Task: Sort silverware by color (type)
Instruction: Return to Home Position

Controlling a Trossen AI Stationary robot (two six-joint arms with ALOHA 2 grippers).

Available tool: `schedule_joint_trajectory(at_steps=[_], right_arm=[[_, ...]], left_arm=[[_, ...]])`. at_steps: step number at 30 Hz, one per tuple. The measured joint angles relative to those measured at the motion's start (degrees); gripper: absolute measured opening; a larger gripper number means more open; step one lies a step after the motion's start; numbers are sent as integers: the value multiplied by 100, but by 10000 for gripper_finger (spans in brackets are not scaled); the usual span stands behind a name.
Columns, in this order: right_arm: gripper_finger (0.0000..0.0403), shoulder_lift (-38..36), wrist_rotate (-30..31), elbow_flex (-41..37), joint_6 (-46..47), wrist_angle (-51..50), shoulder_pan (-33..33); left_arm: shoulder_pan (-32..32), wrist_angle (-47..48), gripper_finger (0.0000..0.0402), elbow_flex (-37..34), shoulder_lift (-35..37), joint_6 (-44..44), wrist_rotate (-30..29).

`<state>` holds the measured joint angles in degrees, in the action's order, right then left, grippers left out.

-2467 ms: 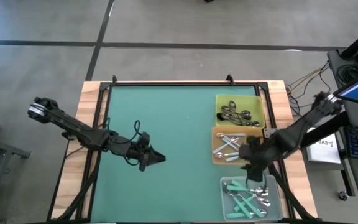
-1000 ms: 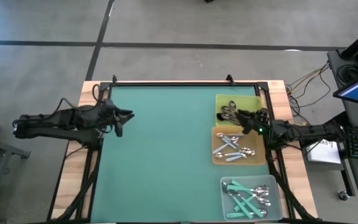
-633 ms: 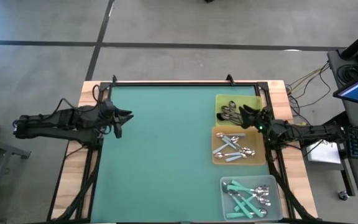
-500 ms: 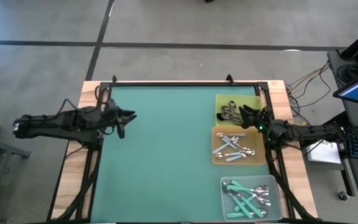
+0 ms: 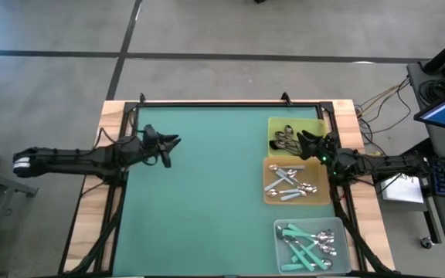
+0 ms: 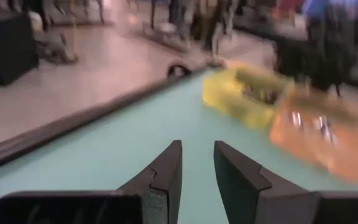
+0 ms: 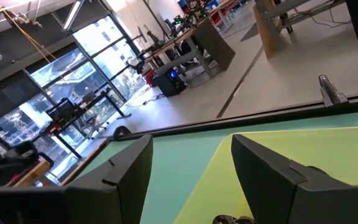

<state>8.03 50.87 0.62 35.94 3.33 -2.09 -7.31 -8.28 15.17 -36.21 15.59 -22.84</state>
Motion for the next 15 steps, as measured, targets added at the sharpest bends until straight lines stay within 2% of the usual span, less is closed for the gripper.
schedule_joint_trajectory(at_steps=[9, 15], right_arm=[[210, 0, -2, 0, 0, 0, 0], [210, 0, -4, 0, 0, 0, 0]], left_arm=[[-1126, -2312, 75, -1431, 205, 34, 119], [-1506, -2768, 75, -1460, 173, -394, 106]])
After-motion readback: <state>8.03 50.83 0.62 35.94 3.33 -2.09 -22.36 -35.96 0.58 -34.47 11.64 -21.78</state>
